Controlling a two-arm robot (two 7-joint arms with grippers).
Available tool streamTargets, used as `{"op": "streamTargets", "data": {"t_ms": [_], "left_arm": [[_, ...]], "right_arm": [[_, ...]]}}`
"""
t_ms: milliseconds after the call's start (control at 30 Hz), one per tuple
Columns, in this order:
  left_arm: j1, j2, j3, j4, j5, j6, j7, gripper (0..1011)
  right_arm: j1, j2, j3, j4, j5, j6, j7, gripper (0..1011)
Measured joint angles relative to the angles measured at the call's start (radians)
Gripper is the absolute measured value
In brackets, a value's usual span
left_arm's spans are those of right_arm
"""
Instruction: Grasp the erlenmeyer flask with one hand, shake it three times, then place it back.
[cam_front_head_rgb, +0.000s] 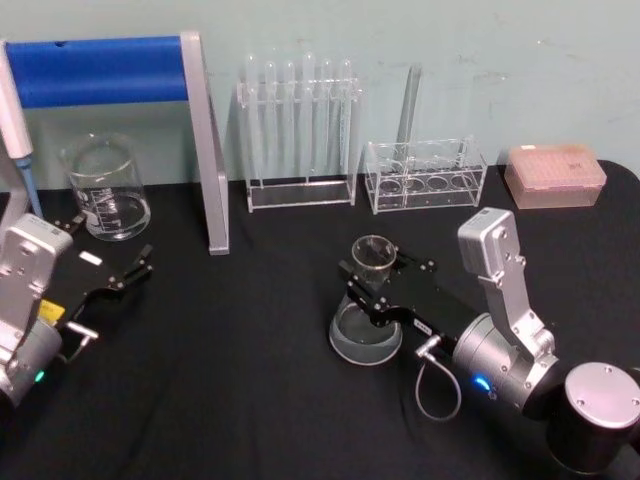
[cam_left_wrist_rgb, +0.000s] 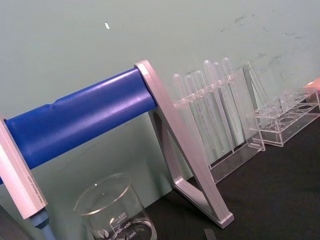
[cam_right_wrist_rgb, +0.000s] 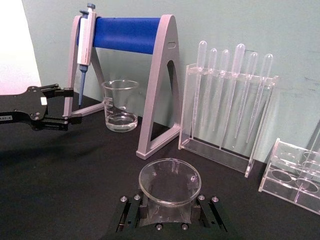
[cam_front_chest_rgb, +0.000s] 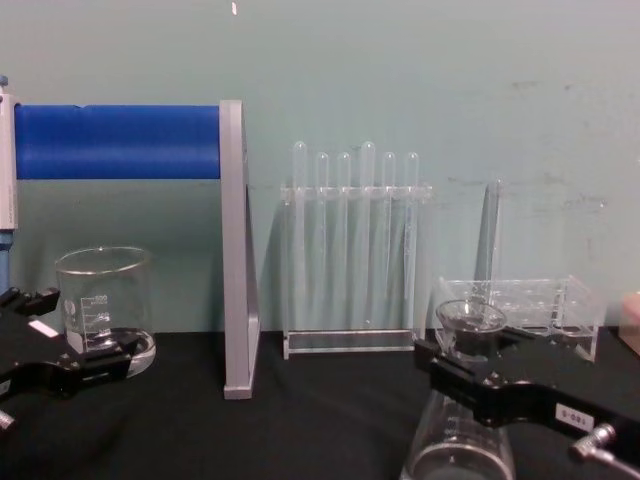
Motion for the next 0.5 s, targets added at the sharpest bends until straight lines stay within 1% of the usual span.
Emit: {"op": "streamTargets", "data": {"t_ms": [500], "left_arm": [[0.000,0.000,0.000,0.000,0.000,0.000,0.000,1001]], "right_arm": [[-0.002,0.002,-0.003,0.002,-0.011,-0.001,0.000,453]]}}
